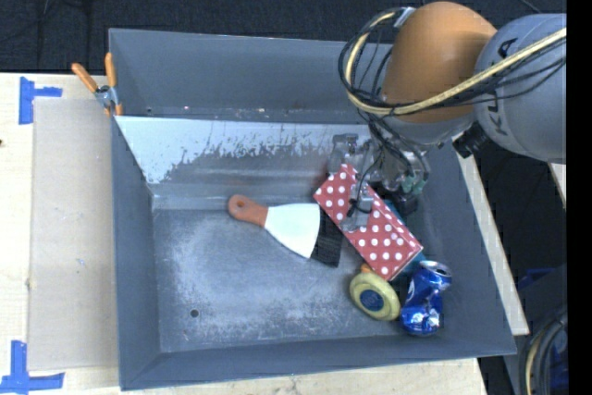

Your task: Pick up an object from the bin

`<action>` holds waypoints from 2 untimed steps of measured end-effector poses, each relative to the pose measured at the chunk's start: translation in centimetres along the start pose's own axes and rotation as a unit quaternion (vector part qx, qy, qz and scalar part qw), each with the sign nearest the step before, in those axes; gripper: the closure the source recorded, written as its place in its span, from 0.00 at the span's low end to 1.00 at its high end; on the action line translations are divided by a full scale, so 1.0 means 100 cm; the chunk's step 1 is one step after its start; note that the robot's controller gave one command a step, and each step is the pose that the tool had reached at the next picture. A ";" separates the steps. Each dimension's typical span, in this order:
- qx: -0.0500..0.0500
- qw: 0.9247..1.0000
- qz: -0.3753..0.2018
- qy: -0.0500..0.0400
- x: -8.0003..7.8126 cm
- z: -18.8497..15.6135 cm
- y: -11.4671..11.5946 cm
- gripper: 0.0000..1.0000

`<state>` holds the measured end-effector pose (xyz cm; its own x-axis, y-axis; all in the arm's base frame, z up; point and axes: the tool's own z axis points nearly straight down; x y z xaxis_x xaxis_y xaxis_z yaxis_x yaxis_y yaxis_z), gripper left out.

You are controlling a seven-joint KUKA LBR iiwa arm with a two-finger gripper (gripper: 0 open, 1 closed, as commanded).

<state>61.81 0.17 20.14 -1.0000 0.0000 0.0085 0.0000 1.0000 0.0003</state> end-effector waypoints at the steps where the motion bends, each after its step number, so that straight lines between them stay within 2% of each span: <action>1: 0.000 1.000 0.000 -0.004 -0.001 -0.005 0.000 0.00; 2: 0.000 1.000 0.009 -0.003 0.005 0.069 -0.041 0.00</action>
Offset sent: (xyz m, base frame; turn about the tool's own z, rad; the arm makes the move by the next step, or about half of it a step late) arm -0.0137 -0.0762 -0.1314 0.0339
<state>61.22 -3.89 13.27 -0.9998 0.0184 0.0019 0.0184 0.9998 0.0008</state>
